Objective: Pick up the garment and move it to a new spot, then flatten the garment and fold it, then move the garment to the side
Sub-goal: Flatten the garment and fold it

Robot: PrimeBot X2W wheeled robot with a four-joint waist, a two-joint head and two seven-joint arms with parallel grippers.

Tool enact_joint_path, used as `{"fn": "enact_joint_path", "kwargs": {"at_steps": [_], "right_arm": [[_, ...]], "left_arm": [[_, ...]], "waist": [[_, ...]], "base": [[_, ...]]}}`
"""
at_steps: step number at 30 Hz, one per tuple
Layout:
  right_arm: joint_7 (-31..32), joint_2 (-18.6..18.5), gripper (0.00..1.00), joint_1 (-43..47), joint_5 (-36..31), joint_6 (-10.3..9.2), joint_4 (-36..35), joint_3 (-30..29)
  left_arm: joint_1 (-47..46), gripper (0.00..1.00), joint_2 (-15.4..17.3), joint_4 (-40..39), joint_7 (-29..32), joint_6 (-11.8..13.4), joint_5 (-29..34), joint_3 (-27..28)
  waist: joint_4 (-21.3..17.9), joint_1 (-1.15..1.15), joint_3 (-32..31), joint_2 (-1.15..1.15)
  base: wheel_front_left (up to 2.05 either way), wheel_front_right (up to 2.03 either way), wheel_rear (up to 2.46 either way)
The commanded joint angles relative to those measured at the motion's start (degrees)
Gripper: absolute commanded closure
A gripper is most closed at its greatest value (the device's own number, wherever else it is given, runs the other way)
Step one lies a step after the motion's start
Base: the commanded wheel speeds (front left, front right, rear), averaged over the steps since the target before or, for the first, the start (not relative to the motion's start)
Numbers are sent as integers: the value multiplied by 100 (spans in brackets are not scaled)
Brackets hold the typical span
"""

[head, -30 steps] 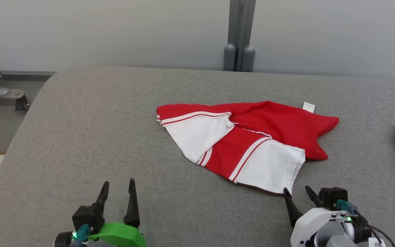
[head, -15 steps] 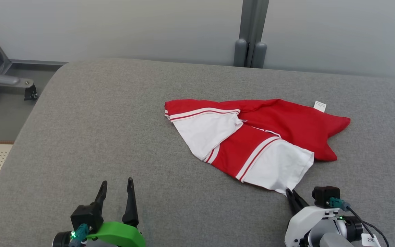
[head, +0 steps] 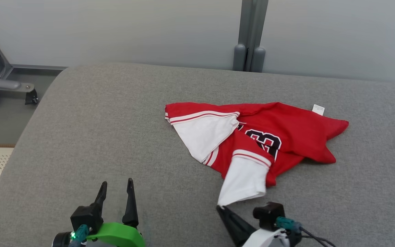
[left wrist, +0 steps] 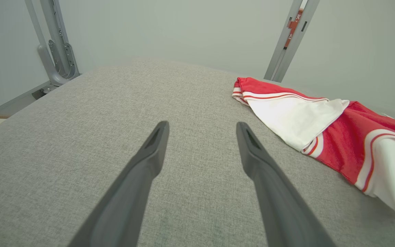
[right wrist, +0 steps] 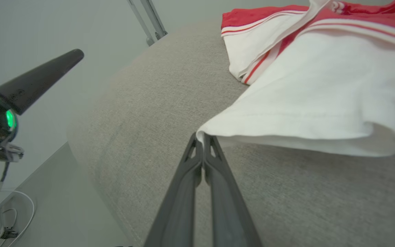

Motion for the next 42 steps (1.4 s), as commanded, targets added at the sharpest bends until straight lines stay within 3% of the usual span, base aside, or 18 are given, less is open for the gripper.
{"fn": "enact_joint_path", "kwargs": {"at_steps": [1, 6, 12, 13, 14, 19, 24, 28, 34, 42], "right_arm": [[72, -20, 100, -53, 119, -7, -165, 272], [302, -16, 100, -413, 339, -7, -425, 1170], [225, -18, 100, -993, 621, -6, -384, 1838], [190, -16, 46, -1090, 654, -7, -352, 1963], [149, -14, 0, -1168, 673, -6, -336, 2034], [9, -23, 0, -1369, 871, -7, -282, 2150], [-67, -23, 0, -1388, 599, -6, -192, 1586], [-66, -87, 0, -1160, -292, -7, -68, 451], [-67, -484, 0, -615, -1755, -7, 55, -1433], [-68, -748, 0, -682, -2980, -8, 479, -2837]], "left_arm": [[46, 0, 13, -38, -19, 21, 53, 35], [-10, 0, 10, -143, -19, 53, 72, 86], [-40, 0, 22, -272, -18, 71, 112, 203], [-25, 0, 23, -289, -19, 86, 128, 226], [-6, 0, 23, -301, -18, 99, 134, 243], [123, 0, 39, -355, -18, 103, 142, 360], [189, 0, 22, -418, -19, 91, 152, 405], [237, 0, 1, -440, -18, 80, 140, 357], [193, 0, -27, -441, -18, 57, 97, 225], [-73, 0, -39, -488, -18, 61, 109, 109]], "waist": [[61, 0, -5, 0], [331, 0, 28, 0], [707, 0, 93, 0], [762, 0, 99, 0], [799, 0, 101, 0], [817, 0, 73, 0], [562, 0, 8, 0], [265, 0, -29, 0], [-95, 0, 40, 0], [-216, 0, 469, 0]], "base": [[0, 0, 0], [0, 0, 0], [0, 0, 0], [0, 0, 0], [0, 0, 0], [0, 0, 0], [0, 0, 0], [0, 0, 0], [0, 0, 0], [0, 0, 0]]}}
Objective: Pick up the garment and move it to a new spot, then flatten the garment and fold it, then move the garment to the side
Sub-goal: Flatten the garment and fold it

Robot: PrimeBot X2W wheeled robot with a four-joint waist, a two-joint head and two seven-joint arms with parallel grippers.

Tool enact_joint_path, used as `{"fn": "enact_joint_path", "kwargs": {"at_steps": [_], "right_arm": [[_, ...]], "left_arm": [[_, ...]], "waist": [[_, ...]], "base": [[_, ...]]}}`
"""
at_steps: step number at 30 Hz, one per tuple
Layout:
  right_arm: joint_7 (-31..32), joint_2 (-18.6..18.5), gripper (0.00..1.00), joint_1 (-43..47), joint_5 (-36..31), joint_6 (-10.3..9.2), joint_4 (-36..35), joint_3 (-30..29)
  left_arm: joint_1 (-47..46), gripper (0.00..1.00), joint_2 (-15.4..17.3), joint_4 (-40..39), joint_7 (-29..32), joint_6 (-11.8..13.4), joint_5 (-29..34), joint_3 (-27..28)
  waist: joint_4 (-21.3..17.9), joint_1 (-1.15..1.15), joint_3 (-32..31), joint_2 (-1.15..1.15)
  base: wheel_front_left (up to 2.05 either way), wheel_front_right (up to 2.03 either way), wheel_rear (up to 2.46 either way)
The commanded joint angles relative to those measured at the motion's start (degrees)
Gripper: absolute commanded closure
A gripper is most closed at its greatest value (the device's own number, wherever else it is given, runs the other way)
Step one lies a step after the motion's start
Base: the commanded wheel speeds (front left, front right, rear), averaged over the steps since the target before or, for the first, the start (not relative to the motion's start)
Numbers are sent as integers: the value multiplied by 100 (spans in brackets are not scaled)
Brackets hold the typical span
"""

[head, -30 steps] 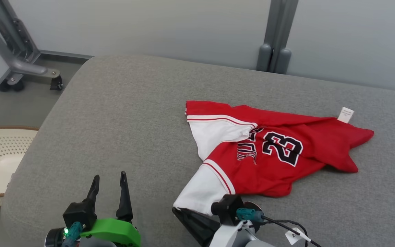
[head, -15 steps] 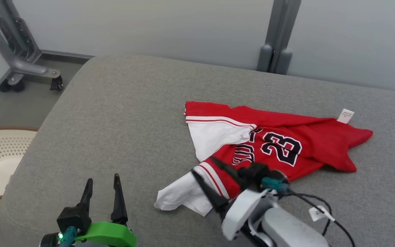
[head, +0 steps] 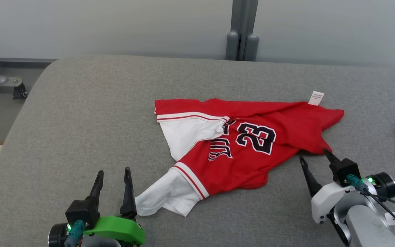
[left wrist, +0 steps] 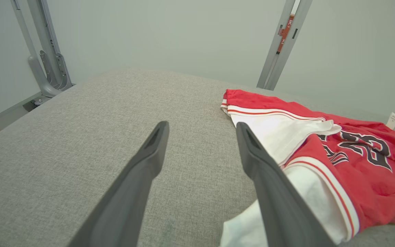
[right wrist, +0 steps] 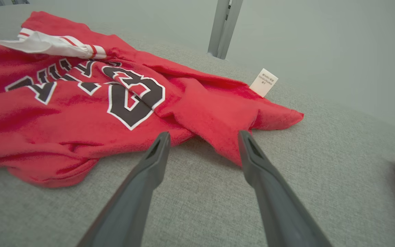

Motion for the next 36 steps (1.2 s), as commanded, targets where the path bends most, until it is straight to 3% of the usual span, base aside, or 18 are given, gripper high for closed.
{"fn": "enact_joint_path", "kwargs": {"at_steps": [1, 11, 12, 13, 14, 19, 22, 36], "right_arm": [[-16, -43, 0, -165, -202, -9, 84, -126], [-17, -148, 0, -957, -1070, -9, 977, -733], [-17, -134, 33, -1014, -1100, -9, 1043, -783], [-17, -132, 73, -1049, -1138, -9, 1095, -827], [-17, -120, 100, -1077, -1180, -9, 1142, -864], [-17, -59, 100, -1069, -1144, -9, 878, -975], [-17, -10, 100, -836, -1049, -10, 367, -946], [34, 283, 100, 1013, -1014, -10, -3334, -872]], "left_arm": [[-141, 0, 5, -6, -17, 2, 5, -18], [-403, 0, 6, -6, -18, -22, 146, 84], [-408, 0, 5, 0, -17, -31, 158, 102], [-411, 0, 5, 7, -18, -36, 166, 116], [-405, 0, 5, 17, -17, -39, 167, 132], [-330, 0, 3, 41, -18, -20, 177, 157], [-248, 0, 3, 55, -18, -23, 163, 164], [133, 0, 4, -1, -17, 61, 128, 385]], "waist": [[-13, 0, 263, 0], [315, 0, 744, 0], [326, 0, 748, 0], [329, 0, 744, 0], [326, 0, 726, 0], [201, 0, 567, 0], [56, 0, 435, 0], [-626, 0, -273, 0]], "base": [[0, 0, 0], [0, 0, 0], [0, 0, 0], [0, 0, 0], [0, 0, 0], [0, 0, 0], [0, 0, 0], [0, 0, 0]]}}
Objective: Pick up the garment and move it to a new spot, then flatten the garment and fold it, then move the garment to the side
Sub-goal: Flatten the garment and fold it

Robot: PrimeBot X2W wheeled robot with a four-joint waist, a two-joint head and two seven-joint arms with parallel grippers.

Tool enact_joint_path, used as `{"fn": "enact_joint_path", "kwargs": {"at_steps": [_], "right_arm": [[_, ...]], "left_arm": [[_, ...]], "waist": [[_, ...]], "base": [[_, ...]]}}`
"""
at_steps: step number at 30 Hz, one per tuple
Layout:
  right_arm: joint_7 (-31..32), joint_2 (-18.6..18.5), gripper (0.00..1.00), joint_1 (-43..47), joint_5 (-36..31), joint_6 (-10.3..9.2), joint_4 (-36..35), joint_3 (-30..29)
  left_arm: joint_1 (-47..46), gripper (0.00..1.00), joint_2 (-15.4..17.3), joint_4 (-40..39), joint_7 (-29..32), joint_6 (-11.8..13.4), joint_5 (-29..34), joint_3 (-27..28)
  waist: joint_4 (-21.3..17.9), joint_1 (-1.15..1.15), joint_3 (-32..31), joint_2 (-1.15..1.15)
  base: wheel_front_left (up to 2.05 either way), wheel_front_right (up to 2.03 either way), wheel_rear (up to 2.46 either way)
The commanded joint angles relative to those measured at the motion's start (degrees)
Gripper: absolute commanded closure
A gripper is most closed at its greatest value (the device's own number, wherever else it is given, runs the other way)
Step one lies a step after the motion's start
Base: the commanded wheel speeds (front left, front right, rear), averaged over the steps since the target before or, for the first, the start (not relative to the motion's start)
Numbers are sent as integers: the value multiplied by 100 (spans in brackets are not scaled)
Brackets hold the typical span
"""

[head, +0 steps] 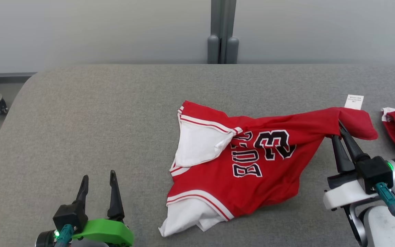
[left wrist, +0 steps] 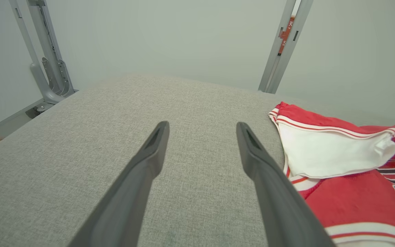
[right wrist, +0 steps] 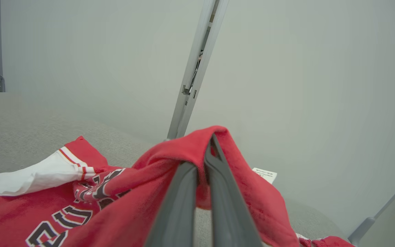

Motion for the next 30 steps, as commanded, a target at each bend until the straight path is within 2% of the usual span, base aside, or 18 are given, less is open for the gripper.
{"fn": "enact_joint_path", "kwargs": {"at_steps": [1, 6, 10, 14, 21, 27, 28, 29, 30], "right_arm": [[107, 41, 100, 223, -44, -11, -286, -60], [609, 62, 100, 621, -130, -11, -1077, -92], [979, -111, 100, 402, -140, -11, -862, -112], [1084, -406, 100, -214, -109, -11, 90, -82], [1005, -889, 100, -1836, -367, -11, 2604, 22], [785, -799, 100, -2847, -763, -11, 4155, -392], [753, -770, 53, -2930, -822, -11, 4328, -482], [657, -709, 0, -3025, -866, -11, 4510, -575], [542, -679, 0, -3116, -929, -11, 4650, -656]], "left_arm": [[101, 0, 14, -28, -17, 13, -2, 30], [122, 0, 15, -107, -18, 2, 4, 65], [-18, 0, 14, -135, -17, -23, -37, -16], [-194, 0, 14, -142, -17, -11, -80, -126], [-474, 0, 15, -105, -16, -41, -109, -329], [-585, 0, 13, -72, -11, -34, -125, -449], [-589, 0, 13, -64, -11, -28, -126, -460], [-592, 0, 13, -54, -11, -20, -126, -480], [-590, 0, 13, -46, -11, -5, -128, -493]], "waist": [[-226, 0, -219, 0], [-210, 0, -177, 0], [-19, 0, 24, 0], [300, 0, 289, 0], [983, 0, 744, 0], [1229, 0, 888, 0], [1235, 0, 887, 0], [1232, 0, 878, 0], [1211, 0, 858, 0]], "base": [[0, 0, 0], [0, 0, 0], [0, 0, 0], [0, 0, 0], [0, 0, 0], [0, 0, 0], [0, 0, 0], [0, 0, 0], [0, 0, 0]]}}
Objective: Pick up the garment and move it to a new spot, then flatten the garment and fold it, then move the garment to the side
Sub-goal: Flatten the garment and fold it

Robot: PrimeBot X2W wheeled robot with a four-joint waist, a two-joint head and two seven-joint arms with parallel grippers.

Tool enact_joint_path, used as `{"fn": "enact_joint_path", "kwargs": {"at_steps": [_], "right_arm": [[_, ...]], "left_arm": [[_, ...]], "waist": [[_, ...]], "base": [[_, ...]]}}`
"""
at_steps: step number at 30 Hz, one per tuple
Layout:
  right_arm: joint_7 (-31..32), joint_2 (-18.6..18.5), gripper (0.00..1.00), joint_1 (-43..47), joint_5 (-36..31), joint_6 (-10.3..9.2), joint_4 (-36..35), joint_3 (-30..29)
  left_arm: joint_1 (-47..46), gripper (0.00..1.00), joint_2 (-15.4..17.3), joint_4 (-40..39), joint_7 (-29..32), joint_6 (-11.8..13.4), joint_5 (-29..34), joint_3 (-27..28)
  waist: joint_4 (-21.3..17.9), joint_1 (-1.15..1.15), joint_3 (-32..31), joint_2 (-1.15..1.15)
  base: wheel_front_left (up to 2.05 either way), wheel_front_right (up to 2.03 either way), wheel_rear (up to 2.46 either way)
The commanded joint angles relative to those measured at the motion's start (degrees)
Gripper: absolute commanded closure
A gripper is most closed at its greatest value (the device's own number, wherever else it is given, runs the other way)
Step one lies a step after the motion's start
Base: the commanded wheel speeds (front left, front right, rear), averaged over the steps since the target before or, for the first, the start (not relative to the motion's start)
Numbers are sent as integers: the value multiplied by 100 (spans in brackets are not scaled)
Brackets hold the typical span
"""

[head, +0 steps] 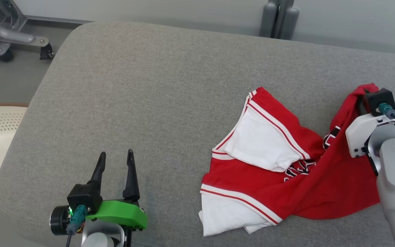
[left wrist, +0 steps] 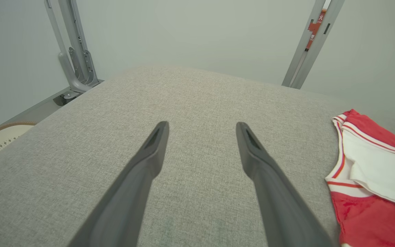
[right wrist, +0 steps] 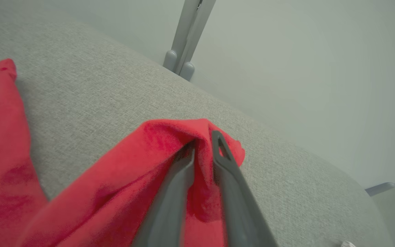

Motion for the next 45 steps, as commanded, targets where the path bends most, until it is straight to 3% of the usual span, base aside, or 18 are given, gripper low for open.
{"fn": "enact_joint_path", "kwargs": {"at_steps": [1, 9, 20, 27, 45], "right_arm": [[-152, 29, 0, -125, -118, -12, 134, -71], [-590, 253, 0, -100, 152, -11, 594, -244], [-555, 170, 0, 780, 1726, -11, 431, 251], [-80, -173, 0, 900, 2474, -11, 456, 549], [659, -445, 0, 428, 3808, -11, 835, 1622]], "left_arm": [[-74, 0, 14, 13, -3, 39, -22, 3], [148, 0, 14, 38, -3, 23, 29, 72], [278, 0, 16, 30, -3, 18, 86, 120], [176, 0, 39, 14, -3, -33, 193, 176], [8, 0, 63, 91, -3, -113, 288, 231]], "waist": [[116, 0, 126, 0], [-454, 0, -171, 0], [-1232, 0, -426, 0], [-1294, 0, -326, 0], [-1046, 0, -151, 0]], "base": [[0, 0, 0], [0, 0, 0], [0, 0, 0], [0, 0, 0], [0, 0, 0]]}}
